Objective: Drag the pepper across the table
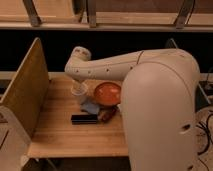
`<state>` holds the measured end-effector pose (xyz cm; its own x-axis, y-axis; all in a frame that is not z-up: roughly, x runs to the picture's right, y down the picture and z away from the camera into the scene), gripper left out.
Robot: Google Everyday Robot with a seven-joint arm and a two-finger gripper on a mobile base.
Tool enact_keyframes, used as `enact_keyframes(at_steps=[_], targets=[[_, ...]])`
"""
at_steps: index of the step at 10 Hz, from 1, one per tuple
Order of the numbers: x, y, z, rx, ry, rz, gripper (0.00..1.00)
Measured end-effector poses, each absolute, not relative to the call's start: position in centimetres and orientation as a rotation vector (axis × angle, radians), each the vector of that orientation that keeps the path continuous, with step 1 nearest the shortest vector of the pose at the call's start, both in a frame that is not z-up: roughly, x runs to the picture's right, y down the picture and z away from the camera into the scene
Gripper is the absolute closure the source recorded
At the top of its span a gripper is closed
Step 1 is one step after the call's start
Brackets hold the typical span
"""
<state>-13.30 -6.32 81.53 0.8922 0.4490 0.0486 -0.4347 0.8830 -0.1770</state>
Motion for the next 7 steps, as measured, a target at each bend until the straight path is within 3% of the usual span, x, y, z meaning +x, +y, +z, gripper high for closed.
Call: enact_keyframes(at_steps=[3,7], targets=[[-9.8,-3.4,80.8,-0.174,0.019,0.647,0.20],[-6.4,3.6,77.9,-0.198,0.166,0.800,0.20]])
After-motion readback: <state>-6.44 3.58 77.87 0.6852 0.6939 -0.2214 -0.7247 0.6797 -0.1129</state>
